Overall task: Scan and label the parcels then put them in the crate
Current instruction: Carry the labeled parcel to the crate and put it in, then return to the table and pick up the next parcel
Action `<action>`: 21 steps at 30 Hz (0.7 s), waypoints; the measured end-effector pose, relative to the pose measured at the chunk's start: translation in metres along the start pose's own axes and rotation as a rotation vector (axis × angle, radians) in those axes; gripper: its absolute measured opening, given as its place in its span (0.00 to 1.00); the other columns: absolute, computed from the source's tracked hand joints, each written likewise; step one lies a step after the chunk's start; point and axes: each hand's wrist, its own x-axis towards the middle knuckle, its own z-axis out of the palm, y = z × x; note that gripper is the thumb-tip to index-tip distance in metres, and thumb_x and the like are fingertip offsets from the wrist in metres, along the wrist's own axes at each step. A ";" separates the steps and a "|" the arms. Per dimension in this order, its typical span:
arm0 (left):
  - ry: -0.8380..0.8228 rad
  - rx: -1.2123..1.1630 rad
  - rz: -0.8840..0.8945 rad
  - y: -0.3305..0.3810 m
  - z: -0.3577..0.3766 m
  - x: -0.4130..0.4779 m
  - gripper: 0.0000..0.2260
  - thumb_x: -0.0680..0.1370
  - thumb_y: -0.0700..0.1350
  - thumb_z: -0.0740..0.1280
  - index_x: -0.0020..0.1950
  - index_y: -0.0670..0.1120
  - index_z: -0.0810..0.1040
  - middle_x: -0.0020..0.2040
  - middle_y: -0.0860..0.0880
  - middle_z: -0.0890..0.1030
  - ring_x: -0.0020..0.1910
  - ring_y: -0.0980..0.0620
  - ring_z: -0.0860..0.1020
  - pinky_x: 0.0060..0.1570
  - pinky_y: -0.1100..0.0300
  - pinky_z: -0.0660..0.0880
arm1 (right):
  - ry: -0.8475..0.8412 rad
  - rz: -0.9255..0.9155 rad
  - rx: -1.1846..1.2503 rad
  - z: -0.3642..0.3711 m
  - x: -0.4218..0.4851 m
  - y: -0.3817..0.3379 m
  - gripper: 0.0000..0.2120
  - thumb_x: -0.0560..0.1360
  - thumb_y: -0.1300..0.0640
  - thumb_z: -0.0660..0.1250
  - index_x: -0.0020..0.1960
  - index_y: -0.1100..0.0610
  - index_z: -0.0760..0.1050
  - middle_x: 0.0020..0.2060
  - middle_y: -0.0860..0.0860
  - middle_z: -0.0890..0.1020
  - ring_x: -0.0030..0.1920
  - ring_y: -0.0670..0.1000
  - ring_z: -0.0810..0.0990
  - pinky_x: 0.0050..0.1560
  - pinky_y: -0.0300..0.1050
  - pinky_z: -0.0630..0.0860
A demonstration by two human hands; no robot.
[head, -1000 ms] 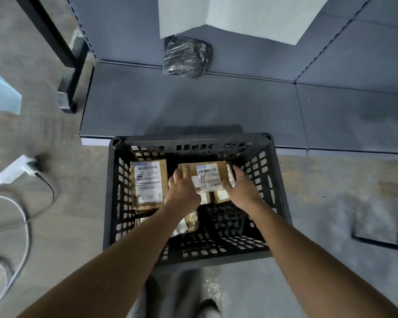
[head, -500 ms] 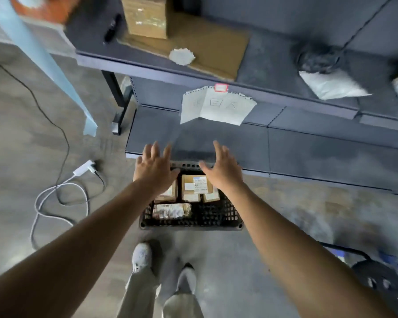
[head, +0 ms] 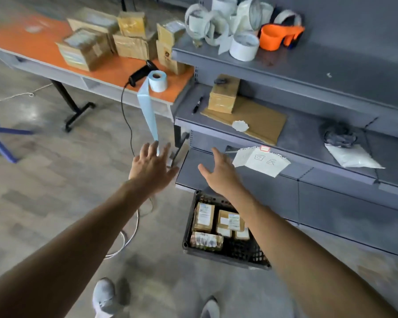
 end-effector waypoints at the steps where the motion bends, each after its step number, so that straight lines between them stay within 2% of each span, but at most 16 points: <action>1: 0.024 -0.005 0.000 -0.015 -0.011 0.001 0.32 0.79 0.60 0.60 0.79 0.50 0.54 0.77 0.42 0.57 0.76 0.41 0.54 0.70 0.44 0.61 | 0.004 -0.007 0.006 -0.001 0.002 -0.019 0.34 0.80 0.39 0.58 0.79 0.48 0.48 0.78 0.54 0.57 0.76 0.58 0.59 0.71 0.60 0.63; 5: 0.124 -0.015 0.023 -0.086 -0.058 0.012 0.32 0.79 0.59 0.62 0.78 0.49 0.56 0.75 0.41 0.60 0.74 0.41 0.58 0.68 0.43 0.64 | 0.072 -0.039 0.040 0.003 0.018 -0.108 0.33 0.80 0.40 0.58 0.79 0.48 0.50 0.76 0.54 0.60 0.74 0.59 0.63 0.70 0.58 0.66; 11: 0.169 0.026 0.063 -0.217 -0.132 0.039 0.32 0.79 0.61 0.59 0.79 0.51 0.51 0.78 0.44 0.52 0.77 0.42 0.50 0.73 0.45 0.56 | 0.239 -0.066 -0.049 0.027 0.049 -0.258 0.32 0.79 0.38 0.57 0.79 0.47 0.52 0.74 0.54 0.63 0.73 0.58 0.64 0.67 0.59 0.67; 14: 0.192 0.079 0.090 -0.275 -0.161 0.051 0.33 0.79 0.61 0.58 0.79 0.50 0.50 0.78 0.43 0.51 0.77 0.41 0.49 0.73 0.44 0.57 | 0.310 -0.095 -0.136 0.039 0.065 -0.325 0.33 0.78 0.37 0.56 0.78 0.47 0.52 0.73 0.53 0.64 0.72 0.57 0.65 0.65 0.58 0.69; 21: 0.217 0.126 0.060 -0.382 -0.207 0.091 0.35 0.79 0.65 0.54 0.80 0.51 0.47 0.79 0.43 0.48 0.78 0.41 0.46 0.73 0.43 0.56 | 0.333 -0.121 -0.202 0.064 0.107 -0.438 0.33 0.79 0.35 0.54 0.79 0.46 0.50 0.77 0.53 0.57 0.76 0.56 0.57 0.68 0.61 0.65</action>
